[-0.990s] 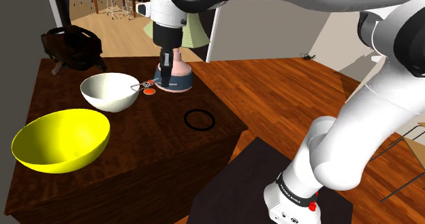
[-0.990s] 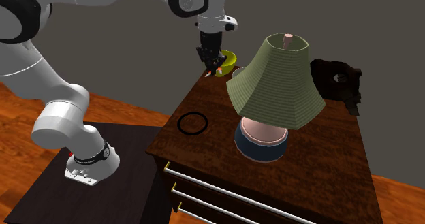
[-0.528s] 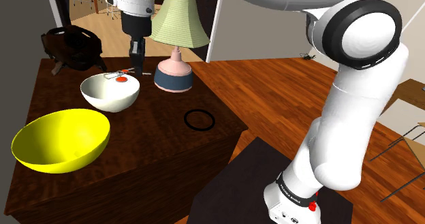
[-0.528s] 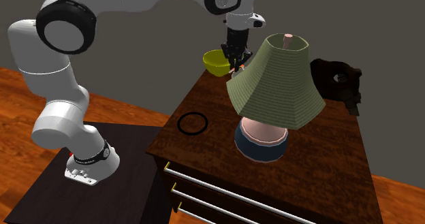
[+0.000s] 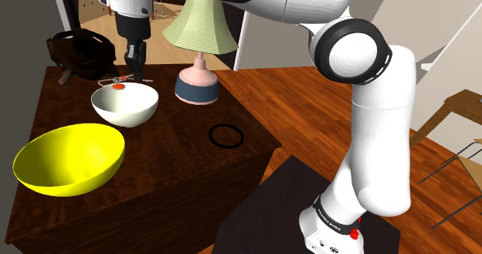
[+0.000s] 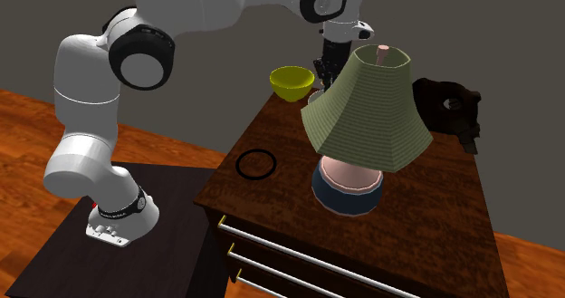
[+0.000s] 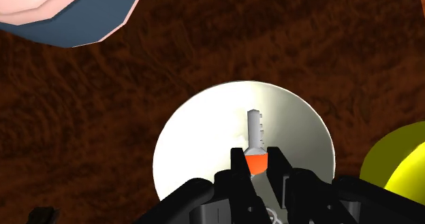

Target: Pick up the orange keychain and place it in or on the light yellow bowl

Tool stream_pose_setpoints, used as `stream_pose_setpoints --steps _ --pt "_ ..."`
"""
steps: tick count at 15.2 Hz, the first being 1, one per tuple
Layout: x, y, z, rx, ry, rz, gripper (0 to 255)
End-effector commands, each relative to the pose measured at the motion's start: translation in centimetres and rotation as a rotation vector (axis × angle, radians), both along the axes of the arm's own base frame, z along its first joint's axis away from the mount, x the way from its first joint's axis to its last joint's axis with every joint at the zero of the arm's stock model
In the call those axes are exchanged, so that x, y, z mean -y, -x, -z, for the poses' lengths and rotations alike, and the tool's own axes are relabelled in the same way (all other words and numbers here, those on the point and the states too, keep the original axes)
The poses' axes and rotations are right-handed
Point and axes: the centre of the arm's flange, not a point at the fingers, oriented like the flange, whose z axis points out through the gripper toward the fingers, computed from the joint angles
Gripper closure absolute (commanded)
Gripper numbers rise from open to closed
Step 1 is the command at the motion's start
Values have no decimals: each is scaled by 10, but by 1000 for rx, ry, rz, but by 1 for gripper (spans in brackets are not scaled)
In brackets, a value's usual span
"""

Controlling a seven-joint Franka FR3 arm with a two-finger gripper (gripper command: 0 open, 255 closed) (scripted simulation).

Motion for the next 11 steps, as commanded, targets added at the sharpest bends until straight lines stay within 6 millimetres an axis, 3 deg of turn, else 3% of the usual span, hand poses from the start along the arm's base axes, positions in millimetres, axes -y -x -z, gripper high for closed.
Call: stream_pose_setpoints --steps 1,11 --pt "0 0 10 0 0 0 255" --pt "0 0 61 0 0 0 255"
